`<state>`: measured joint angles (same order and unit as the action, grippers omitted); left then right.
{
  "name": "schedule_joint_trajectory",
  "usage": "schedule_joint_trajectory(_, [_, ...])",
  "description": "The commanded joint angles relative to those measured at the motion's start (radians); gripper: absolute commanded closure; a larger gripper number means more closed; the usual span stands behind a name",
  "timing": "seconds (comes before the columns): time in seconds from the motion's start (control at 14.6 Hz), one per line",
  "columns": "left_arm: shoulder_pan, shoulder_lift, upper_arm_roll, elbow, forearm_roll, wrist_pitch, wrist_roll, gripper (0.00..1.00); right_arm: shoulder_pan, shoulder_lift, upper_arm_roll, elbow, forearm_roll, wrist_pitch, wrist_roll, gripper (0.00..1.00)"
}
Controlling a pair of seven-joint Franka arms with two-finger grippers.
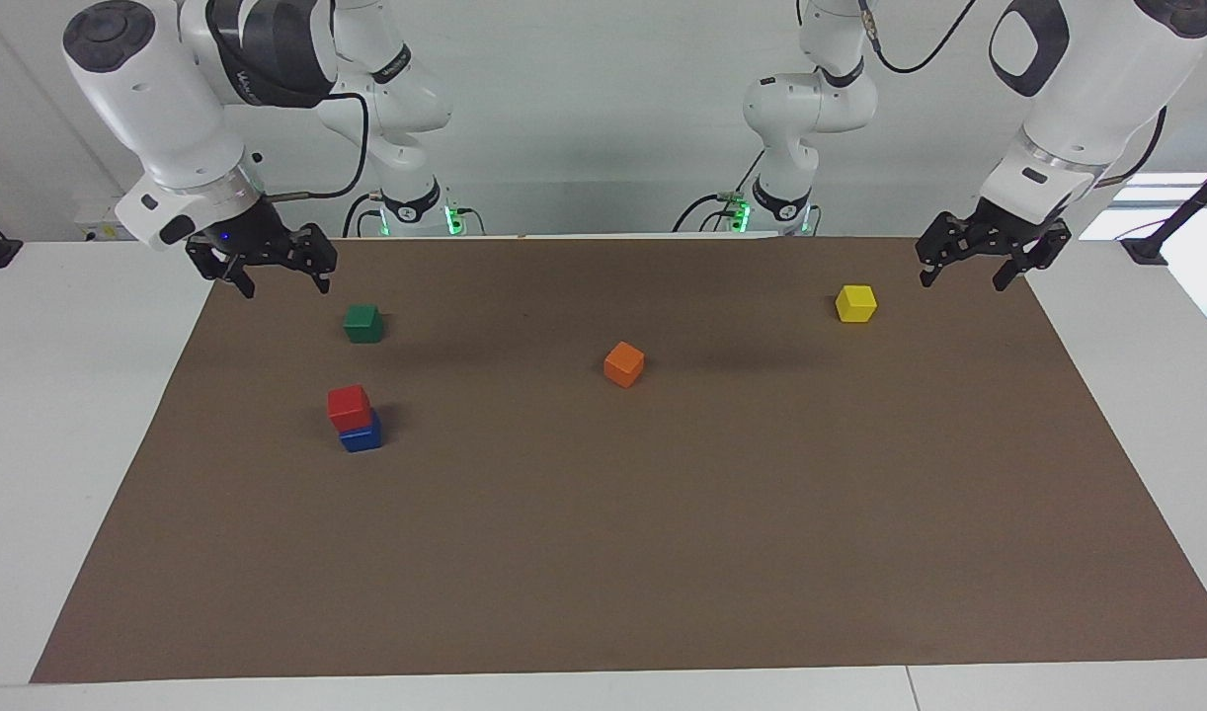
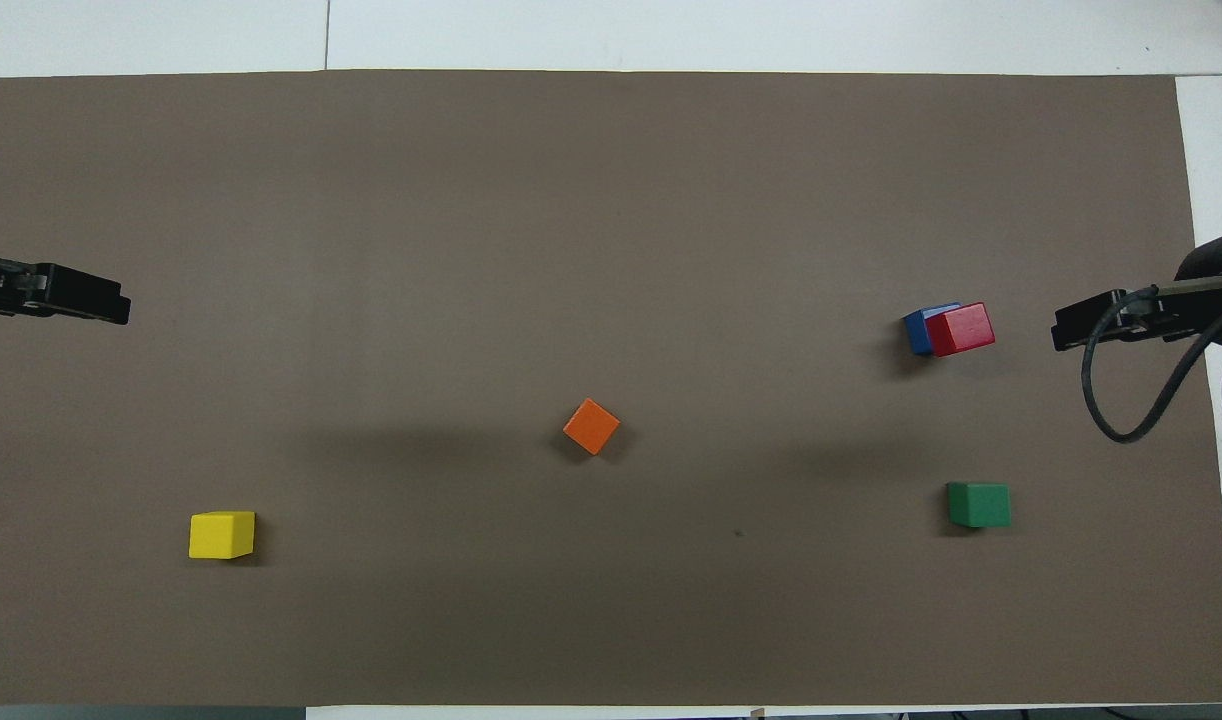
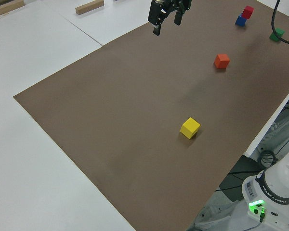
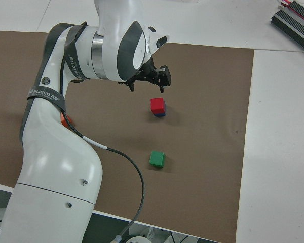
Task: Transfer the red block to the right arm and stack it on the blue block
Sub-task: 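Open the right gripper and withdraw it from the stacked cubes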
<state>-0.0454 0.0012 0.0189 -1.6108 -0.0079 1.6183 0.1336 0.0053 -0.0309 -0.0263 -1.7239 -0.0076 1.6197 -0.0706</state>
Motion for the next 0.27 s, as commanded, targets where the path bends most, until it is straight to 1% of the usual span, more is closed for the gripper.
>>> schedule_joint_trajectory(0.0, [0.002,-0.024,0.003,-0.021,-0.009,-0.006,-0.002,0.0,-0.011,0.0,0.008,0.007,-0.005,0.005,0.003,0.0])
schedule_joint_trajectory(0.21, [0.002,-0.024,0.003,-0.021,-0.009,-0.006,-0.002,0.0,-0.011,0.0,0.008,0.007,-0.005,0.005,0.0,0.0])
